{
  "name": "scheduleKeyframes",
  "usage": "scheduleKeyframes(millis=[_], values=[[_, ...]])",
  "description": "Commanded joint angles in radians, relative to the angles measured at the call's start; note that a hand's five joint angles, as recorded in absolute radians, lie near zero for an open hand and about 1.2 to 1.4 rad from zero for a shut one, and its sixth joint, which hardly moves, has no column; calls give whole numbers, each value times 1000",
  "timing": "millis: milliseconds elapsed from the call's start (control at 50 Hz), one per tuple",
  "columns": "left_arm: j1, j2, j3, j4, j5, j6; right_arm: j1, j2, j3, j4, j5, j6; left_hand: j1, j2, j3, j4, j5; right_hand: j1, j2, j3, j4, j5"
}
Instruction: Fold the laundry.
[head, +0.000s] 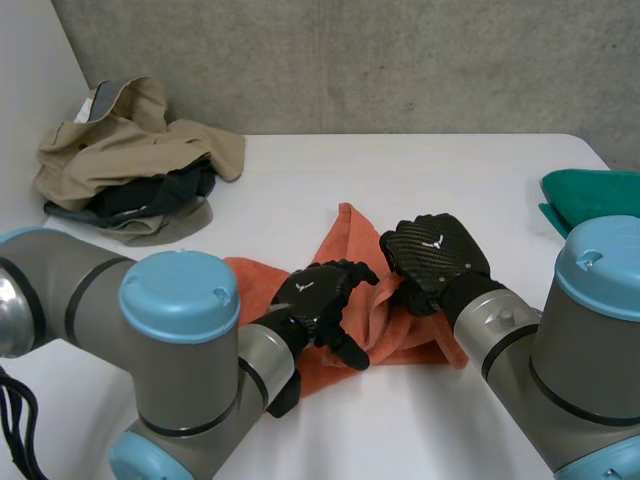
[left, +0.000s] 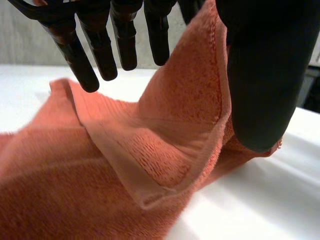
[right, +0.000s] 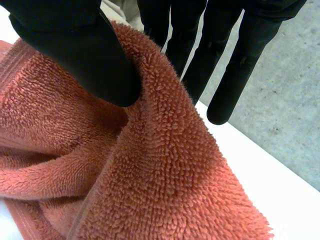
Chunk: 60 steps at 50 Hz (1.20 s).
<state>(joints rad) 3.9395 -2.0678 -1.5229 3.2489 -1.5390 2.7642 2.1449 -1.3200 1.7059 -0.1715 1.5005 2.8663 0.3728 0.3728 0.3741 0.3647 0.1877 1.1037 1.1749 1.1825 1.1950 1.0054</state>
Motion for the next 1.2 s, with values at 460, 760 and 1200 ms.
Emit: scheduleKeyframes(millis=[460,760,1200], values=[[167,86,144,9,-116,-83,-236,-226,92,219,-54,45,1023,1023,1022,1032,1034,-929,-1000,-1008,-1020,-1005],[175,250,118,18,-115,138,-363,-3,152,144,-316,178,1023,1023,1022,1032,1034,-929,-1000,-1008,-1020,-1005],[230,475,139,23,-113,261,-155,-16,-160,10,-68,329,1023,1023,1022,1032,1034,293,221,214,201,216]])
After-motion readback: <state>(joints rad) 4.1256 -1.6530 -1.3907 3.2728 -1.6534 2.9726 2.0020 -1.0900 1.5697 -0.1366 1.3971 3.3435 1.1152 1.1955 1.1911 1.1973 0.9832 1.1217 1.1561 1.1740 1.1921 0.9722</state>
